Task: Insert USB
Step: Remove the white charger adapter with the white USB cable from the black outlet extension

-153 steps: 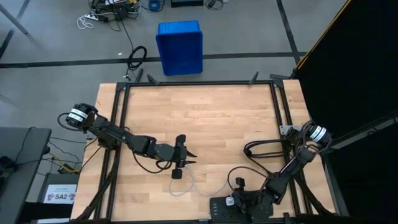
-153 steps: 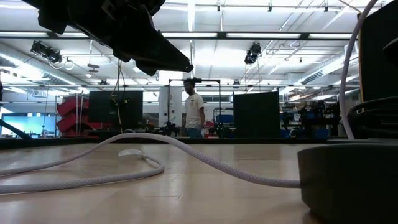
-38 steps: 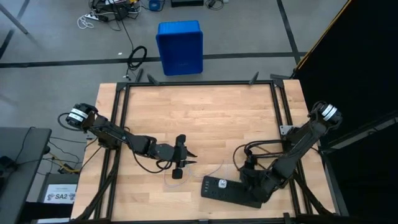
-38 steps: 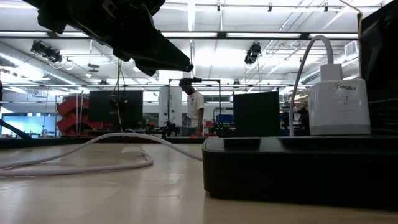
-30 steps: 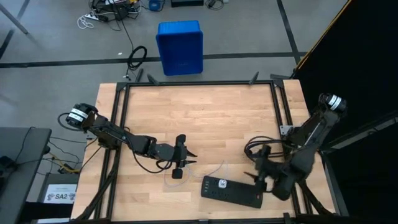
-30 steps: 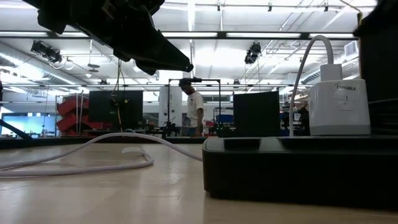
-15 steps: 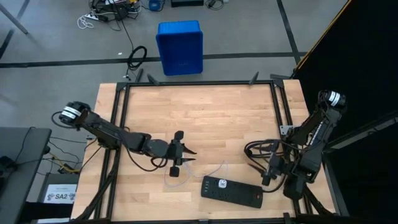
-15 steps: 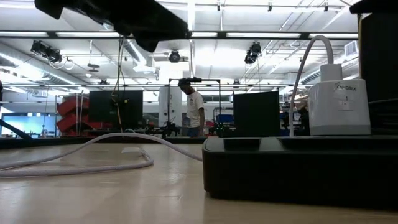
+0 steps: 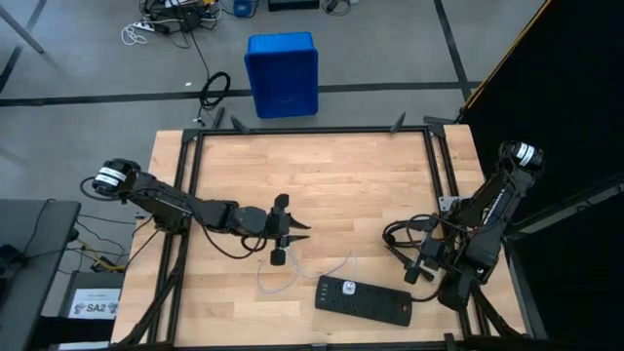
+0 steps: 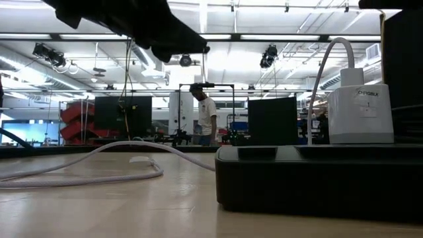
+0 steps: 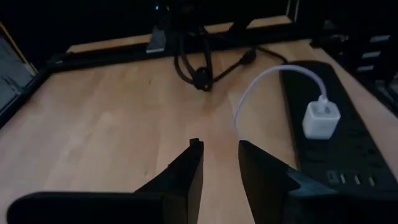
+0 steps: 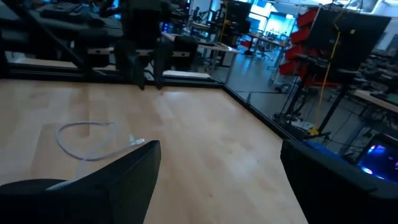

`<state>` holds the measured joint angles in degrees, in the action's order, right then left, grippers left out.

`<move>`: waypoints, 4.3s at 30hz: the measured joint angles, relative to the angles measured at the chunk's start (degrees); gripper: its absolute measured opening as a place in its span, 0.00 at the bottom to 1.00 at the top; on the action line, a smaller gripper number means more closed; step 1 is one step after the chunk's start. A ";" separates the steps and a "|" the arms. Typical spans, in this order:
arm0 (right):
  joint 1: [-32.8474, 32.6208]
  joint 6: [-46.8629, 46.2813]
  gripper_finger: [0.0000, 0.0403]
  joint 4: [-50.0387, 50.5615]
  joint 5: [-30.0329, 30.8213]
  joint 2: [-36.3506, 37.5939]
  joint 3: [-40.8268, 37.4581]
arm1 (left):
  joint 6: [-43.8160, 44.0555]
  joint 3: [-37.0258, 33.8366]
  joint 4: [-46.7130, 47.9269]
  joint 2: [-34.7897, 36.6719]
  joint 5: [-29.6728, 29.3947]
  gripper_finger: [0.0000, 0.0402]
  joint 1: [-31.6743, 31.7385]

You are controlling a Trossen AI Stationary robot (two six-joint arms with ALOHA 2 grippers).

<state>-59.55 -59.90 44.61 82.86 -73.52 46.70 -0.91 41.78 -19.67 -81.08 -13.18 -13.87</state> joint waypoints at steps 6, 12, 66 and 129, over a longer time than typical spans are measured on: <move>0.41 1.30 0.76 0.03 -0.05 0.00 0.00 | -0.20 0.00 -0.19 -0.35 -0.49 0.22 0.03; 0.43 1.52 0.76 0.03 -0.40 -0.02 0.00 | -0.13 0.00 -0.16 -0.35 -0.50 0.22 0.03; 3.14 2.10 0.70 -31.24 -39.97 -19.22 0.07 | 2.96 18.97 -14.02 -31.82 11.78 0.70 -5.93; 12.02 9.03 0.41 -39.57 -48.42 -28.28 0.17 | 8.71 21.46 -18.21 -41.66 5.78 0.45 -7.51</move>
<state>-47.53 -50.87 5.04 34.44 -101.80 46.87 7.81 63.24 -37.88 -122.74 -7.41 -21.39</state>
